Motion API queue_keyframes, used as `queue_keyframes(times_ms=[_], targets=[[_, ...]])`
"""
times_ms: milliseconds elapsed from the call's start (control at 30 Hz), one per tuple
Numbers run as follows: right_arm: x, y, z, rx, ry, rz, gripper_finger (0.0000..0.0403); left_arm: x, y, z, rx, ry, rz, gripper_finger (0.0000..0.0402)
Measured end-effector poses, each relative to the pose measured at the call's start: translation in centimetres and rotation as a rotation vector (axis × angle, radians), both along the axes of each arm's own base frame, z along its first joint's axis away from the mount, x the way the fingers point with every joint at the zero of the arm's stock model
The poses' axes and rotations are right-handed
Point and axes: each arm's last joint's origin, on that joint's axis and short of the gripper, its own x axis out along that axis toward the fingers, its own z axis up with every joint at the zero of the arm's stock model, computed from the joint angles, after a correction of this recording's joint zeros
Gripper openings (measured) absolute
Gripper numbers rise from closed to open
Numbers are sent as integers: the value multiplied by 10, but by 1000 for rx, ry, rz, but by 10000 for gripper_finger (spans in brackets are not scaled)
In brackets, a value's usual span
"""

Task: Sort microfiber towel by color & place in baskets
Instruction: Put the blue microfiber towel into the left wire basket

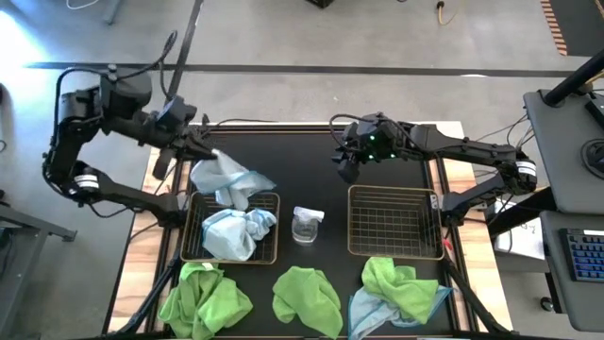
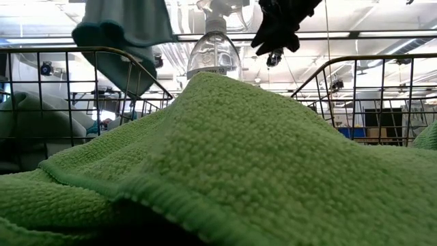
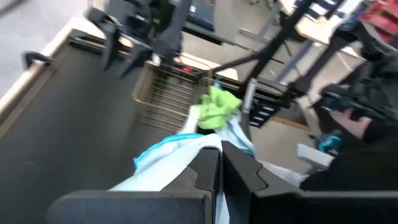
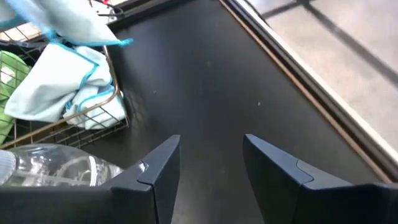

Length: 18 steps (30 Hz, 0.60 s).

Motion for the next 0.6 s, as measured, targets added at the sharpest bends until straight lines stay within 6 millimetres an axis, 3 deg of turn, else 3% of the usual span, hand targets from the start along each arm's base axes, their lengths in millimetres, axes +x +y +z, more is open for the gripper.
queue_keyframes(times_ms=[367,600], targets=[[-4,5,-6,138,40,-96,164,-9,-20,-28,-61,93,-57,0],[-2,19,-7,199,47,-103,162,-16,-27,-57,-96,190,-92,0]])
